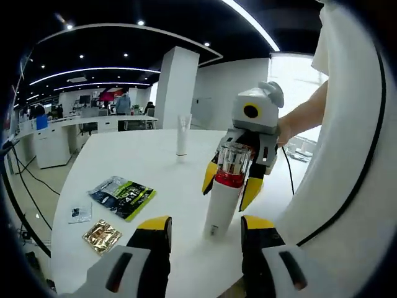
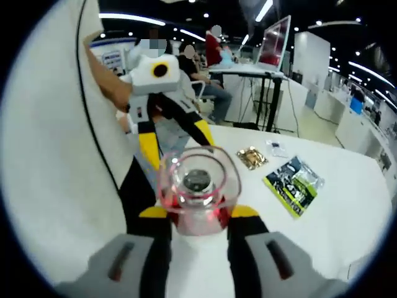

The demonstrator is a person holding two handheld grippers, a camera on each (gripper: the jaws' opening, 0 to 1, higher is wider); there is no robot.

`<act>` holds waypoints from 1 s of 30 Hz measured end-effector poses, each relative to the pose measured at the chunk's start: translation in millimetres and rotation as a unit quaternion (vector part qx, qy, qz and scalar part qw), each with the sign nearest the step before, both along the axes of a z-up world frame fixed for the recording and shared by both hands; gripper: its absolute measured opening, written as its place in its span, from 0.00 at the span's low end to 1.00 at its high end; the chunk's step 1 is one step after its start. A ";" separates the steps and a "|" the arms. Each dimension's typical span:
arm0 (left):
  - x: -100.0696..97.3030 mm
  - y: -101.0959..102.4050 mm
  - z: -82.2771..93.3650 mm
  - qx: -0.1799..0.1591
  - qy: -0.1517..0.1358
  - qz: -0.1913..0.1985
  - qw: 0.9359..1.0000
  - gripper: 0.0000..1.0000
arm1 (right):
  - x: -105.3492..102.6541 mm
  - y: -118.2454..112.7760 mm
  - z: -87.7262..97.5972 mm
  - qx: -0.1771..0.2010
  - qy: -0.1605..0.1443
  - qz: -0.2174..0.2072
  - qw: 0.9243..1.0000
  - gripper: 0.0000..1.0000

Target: Arrange the skincare products in the storage area until every visible bottle or jar stands upright without overlapping.

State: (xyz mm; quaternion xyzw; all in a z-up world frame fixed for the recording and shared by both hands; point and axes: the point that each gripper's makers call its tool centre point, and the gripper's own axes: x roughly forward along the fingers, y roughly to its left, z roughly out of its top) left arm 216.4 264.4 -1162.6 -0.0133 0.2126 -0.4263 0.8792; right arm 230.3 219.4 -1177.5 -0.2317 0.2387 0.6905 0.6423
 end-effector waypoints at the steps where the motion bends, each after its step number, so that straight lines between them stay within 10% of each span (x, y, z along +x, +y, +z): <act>1: 0.5 0.4 1.9 0.001 0.000 0.004 1.000 0.45 | 1.1 0.3 -2.5 -0.001 -0.002 -0.003 1.000 0.30; 30: 9.9 -0.5 15.3 -0.021 0.010 0.036 0.999 0.44 | 16.7 -8.1 9.7 -0.004 -0.001 -0.072 0.997 0.27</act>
